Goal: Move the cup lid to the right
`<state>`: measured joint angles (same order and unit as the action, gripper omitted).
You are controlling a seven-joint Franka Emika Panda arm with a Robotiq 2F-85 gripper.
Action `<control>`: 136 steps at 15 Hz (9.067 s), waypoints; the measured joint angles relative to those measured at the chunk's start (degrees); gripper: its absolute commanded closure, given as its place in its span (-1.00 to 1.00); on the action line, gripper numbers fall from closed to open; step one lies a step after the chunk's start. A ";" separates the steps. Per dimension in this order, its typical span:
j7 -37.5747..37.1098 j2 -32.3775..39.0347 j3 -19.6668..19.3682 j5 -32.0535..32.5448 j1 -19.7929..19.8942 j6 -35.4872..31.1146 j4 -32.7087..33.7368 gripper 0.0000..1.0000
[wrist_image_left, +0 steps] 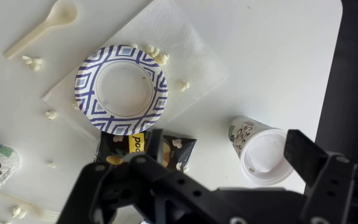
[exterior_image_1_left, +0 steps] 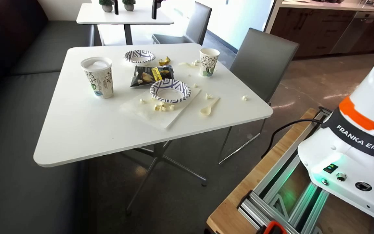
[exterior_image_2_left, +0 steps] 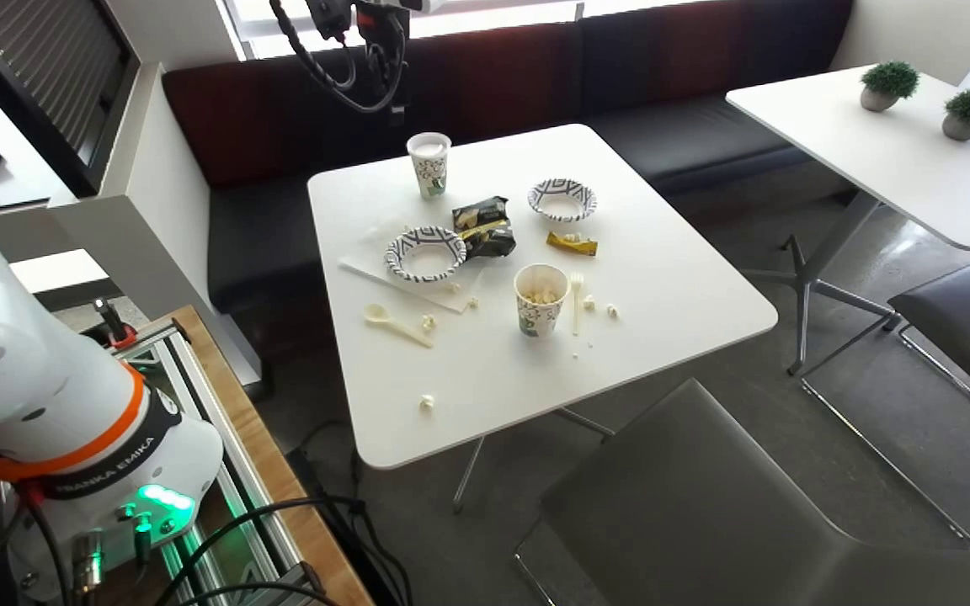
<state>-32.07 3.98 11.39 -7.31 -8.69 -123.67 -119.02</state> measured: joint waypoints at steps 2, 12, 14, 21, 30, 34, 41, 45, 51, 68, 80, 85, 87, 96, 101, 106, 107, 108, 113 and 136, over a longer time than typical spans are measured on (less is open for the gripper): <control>0.11 0.06 0.00 -0.03 -0.07 0.00 0.07 -1.00; -0.59 8.05 0.20 -0.01 -4.35 -15.34 0.07 -1.00; -0.52 10.27 0.11 -0.05 -4.62 -19.31 0.03 -1.00; -0.51 16.29 -1.65 -0.55 -4.97 -29.09 0.10 -1.00; -0.51 21.16 -1.79 -5.11 -5.11 -35.02 0.92 -0.50; -0.51 21.60 -1.77 -7.07 -5.11 -36.01 1.47 0.06; -0.51 22.14 -1.76 -10.03 -5.06 -37.11 2.04 0.57; -0.51 22.48 -1.80 -10.55 -5.06 -37.14 2.12 0.95; -0.53 22.50 -1.87 -10.96 -5.06 -37.16 2.16 0.99; 0.03 11.97 -1.74 -19.42 -1.21 -37.55 -2.00 0.99; -25.44 -3.21 -14.81 -1.13 3.37 -24.82 -19.24 0.99; -24.41 -3.77 -13.82 -0.24 4.56 -19.94 -20.85 0.99; -22.53 -2.83 -13.80 -0.24 5.36 -21.31 -22.66 0.99; -32.09 -3.49 -15.27 18.37 9.46 -22.95 -27.39 0.99; -32.08 -1.02 -16.07 18.60 11.02 -27.96 -29.72 0.99; -31.84 2.79 -17.96 18.48 11.41 -35.68 -32.24 0.99; -31.62 3.61 -18.34 18.24 11.41 -37.17 -32.72 0.99; -31.34 4.46 -18.67 17.94 11.41 -38.49 -33.10 0.99; -26.00 8.71 -18.87 11.15 11.39 -45.47 -34.43 0.46; -15.61 -11.97 10.84 19.85 -7.28 -5.71 -8.42 -1.00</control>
<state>-47.69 -8.00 22.24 12.54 -15.96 -129.38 -127.44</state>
